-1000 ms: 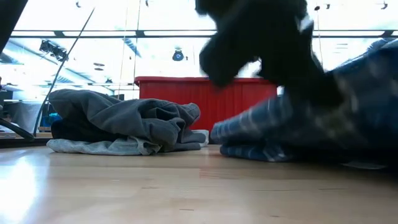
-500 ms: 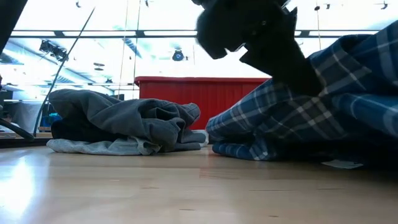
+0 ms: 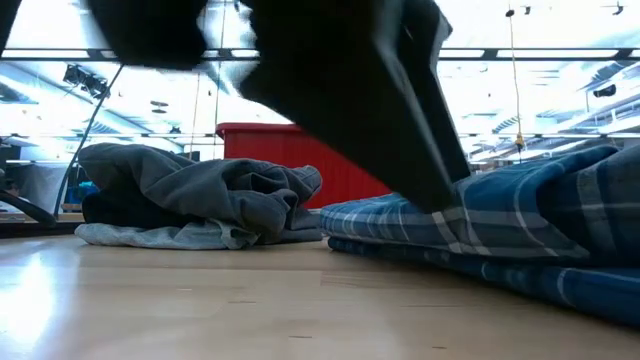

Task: Fold Laundry from Bin
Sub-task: Remove the blue short from the laundry organizer

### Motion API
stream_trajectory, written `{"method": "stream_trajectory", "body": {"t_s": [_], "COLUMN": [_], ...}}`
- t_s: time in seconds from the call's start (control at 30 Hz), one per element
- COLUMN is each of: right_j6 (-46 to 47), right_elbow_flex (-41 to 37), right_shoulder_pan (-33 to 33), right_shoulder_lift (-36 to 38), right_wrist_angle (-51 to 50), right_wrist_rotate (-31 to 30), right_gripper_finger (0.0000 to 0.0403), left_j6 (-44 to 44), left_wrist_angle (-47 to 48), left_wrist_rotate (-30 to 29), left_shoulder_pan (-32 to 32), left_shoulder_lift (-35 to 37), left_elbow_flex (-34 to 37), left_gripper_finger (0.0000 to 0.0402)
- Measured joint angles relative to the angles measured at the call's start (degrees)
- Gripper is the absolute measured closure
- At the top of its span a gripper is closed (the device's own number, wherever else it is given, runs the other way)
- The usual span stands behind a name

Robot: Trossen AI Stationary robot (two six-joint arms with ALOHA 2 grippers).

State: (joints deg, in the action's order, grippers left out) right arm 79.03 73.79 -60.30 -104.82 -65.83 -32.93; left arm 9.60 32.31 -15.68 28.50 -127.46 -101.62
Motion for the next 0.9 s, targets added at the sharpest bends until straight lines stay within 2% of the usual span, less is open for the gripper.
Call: {"method": "stream_trajectory", "body": {"t_s": [0.1, 0.17, 0.3, 0.4, 0.5, 0.6, 0.73, 0.8, 0.9], "right_j6": [0.1, 0.8, 3.3, 3.8, 2.6, -1.1, -5.9, -7.2, -9.6], "right_elbow_flex": [-2.6, -4.2, -7.6, -10.0, -12.4, -14.7, -16.6, -16.9, -16.6], "right_shoulder_pan": [1.5, 2.1, 3.9, 5.4, 6.6, 7.2, 8.0, 8.6, 9.7], "right_shoulder_lift": [-0.2, -0.2, -0.2, -0.1, -0.2, -0.2, 0.1, 0.2, 0.1], "right_wrist_angle": [-3.7, -5.8, -7.2, -5.8, -1.0, 6.2, 14.3, 17.7, 20.3], "right_wrist_rotate": [6.4, 8.3, 11.2, 14.2, 16.6, 17.1, 13.5, 11.9, 10.3], "right_gripper_finger": [0.0301, 0.0299, 0.0301, 0.0304, 0.0308, 0.0309, 0.031, 0.031, 0.031], "left_j6": [0.0, 0.2, 1.0, 0.4, -0.5, -0.6, -1.4, -1.5, -1.4], "left_wrist_angle": [0.6, 0.9, 0.5, 0.5, 1.3, 1.3, 1.3, 0.6, 0.0], "left_wrist_rotate": [0.0, -2.4, -14.7, -15.5, -12.6, -5.3, 4.6, 6.9, 7.3], "left_shoulder_pan": [2.3, 3.4, 3.0, -0.1, -3.6, -6.4, -7.7, -7.8, -7.1], "left_shoulder_lift": [0.1, 0.5, 0.8, 0.2, -1.2, -2.1, -3.3, -3.9, -4.0], "left_elbow_flex": [0.0, 0.0, 0.0, 0.0, 0.0, 0.0, 0.0, -0.1, -0.1], "left_gripper_finger": [0.0151, 0.0136, 0.0135, 0.0145, 0.0158, 0.0172, 0.019, 0.02, 0.0212]}}
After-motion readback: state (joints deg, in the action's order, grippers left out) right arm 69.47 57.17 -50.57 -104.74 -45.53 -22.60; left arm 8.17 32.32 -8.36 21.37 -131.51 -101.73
